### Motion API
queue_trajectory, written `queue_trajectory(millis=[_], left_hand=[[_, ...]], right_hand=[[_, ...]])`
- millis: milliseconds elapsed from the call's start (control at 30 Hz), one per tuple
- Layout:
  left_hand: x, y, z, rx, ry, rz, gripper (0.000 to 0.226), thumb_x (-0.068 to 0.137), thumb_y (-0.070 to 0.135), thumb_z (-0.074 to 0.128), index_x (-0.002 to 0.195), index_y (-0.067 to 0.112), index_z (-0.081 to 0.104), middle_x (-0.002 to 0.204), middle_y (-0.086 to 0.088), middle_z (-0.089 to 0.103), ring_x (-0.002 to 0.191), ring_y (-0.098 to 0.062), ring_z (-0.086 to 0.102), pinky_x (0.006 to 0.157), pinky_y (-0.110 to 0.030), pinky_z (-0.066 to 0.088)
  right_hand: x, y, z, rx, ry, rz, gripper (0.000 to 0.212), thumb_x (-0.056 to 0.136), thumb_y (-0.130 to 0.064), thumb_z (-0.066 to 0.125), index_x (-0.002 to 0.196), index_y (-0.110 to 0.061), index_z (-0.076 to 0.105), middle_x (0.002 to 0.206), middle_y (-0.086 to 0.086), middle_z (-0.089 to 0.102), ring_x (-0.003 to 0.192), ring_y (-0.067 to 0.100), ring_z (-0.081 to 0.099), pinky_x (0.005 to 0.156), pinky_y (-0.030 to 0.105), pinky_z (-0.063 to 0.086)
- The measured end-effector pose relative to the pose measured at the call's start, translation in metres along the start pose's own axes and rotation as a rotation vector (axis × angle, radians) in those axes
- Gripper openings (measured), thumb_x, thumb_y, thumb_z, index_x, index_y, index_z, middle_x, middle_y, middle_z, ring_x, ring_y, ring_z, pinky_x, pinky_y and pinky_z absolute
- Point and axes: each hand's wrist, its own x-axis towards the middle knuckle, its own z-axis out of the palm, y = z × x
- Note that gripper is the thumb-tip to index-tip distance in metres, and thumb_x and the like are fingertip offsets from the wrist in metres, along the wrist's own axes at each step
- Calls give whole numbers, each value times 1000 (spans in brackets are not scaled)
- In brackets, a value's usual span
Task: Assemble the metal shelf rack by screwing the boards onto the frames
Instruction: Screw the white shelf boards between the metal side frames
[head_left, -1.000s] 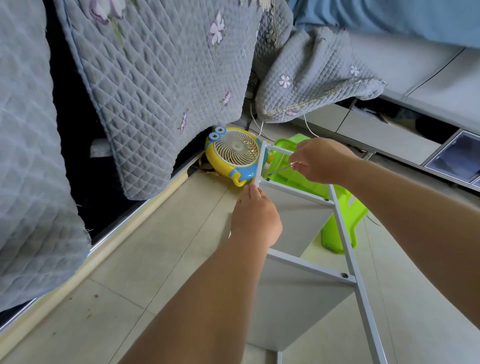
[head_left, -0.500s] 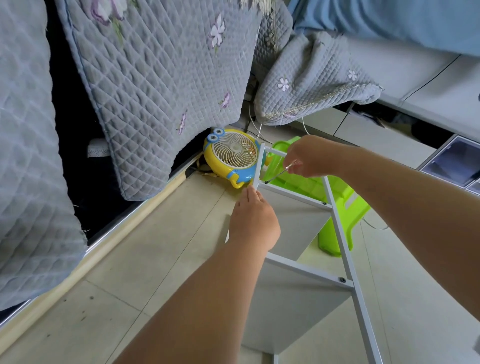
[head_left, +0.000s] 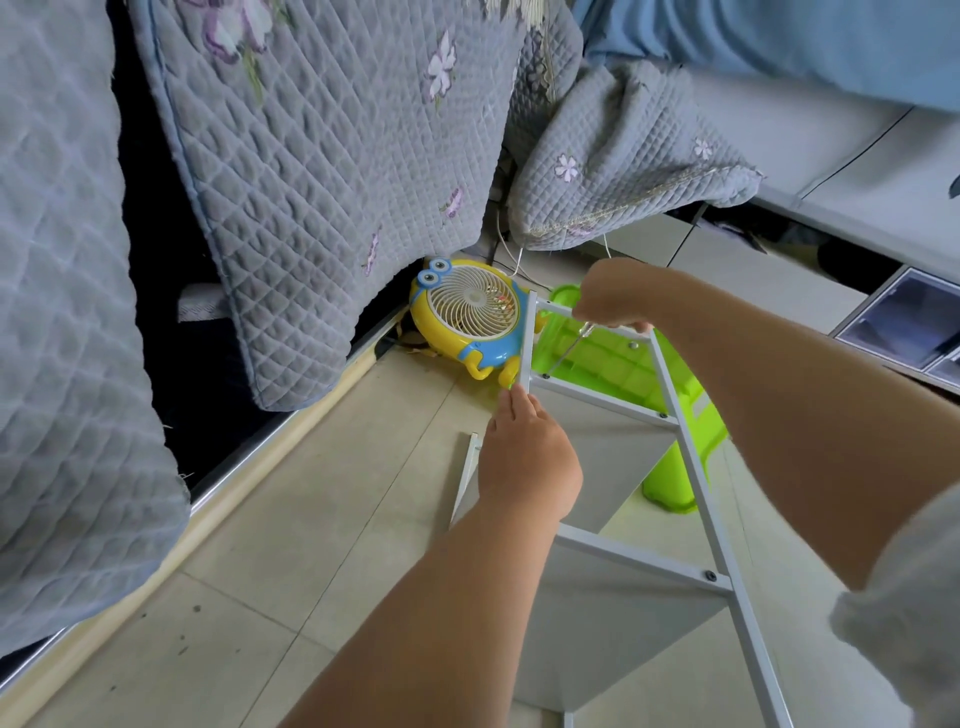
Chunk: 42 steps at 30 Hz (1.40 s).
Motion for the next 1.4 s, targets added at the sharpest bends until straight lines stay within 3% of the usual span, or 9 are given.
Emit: queue_trajectory(millis=[167,300,433,600,733,867,1033,1200,1400], left_hand=[[3,-1,2,-26,8,1,53,99,10,26,146,-4,5,156,-10,3,144,-22,5,116,-31,17],[3,-1,1,-29,15,-5,53,99,11,26,146,-3,6,155,-10,5,143,-23,9,115,-31,19],[2,-2,2,-19,17,-2,52,99,11,26,146,-4,6,155,-11,6,143,-23,8,115,-31,17],[2,-1,1,-14,19,-10,53,99,11,25,146,-3,5,156,-9,3,143,-21,6,114,-31,18],[0,-2,2,3,21,-6,53,99,11,26,146,-4,6,156,-11,3,144,-22,5,115,-30,16],[0,-2,2,7,20,-1,53,99,11,26,146,-4,6,156,-10,2,144,-21,2,115,-30,15],[-1,-2,3,15,26,5,53,99,11,26,146,-4,6,156,-10,2,144,-21,4,114,-30,17],[-4,-2,3,7,28,6,52,99,12,26,146,-2,7,155,-8,4,143,-21,8,113,-31,20],[-9,-3,3,6,41,-10,52,98,11,29,145,-3,12,152,-8,11,138,-21,23,107,-31,29]], right_hand=[[-15,-4,-6,-75,2,-184,15,89,-15,48,79,-5,53,74,7,53,70,24,55,55,24,37],[-12,11,-12,75,13,-152,23,92,-13,50,70,-6,54,56,2,56,34,7,51,49,21,41],[-5,13,3,-24,144,-71,43,99,-28,36,95,7,61,82,16,53,84,29,57,75,30,42],[-19,6,-1,62,75,-139,17,95,-9,38,89,2,50,88,23,57,72,31,55,52,26,32],[-16,9,1,22,147,-155,27,98,-20,40,97,3,55,93,18,54,102,31,54,69,26,30],[-20,9,-3,-92,35,-107,44,99,-34,33,97,1,59,72,9,53,71,27,60,72,28,43],[-25,-2,-1,185,84,-116,28,97,-16,37,111,-1,56,111,15,59,103,29,55,81,29,40],[-19,-12,-2,232,49,9,22,93,-6,39,75,3,49,68,16,46,49,22,42,48,27,37],[-28,0,-1,456,14,180,26,93,-6,41,67,-5,40,64,1,40,51,15,37,47,22,33]])
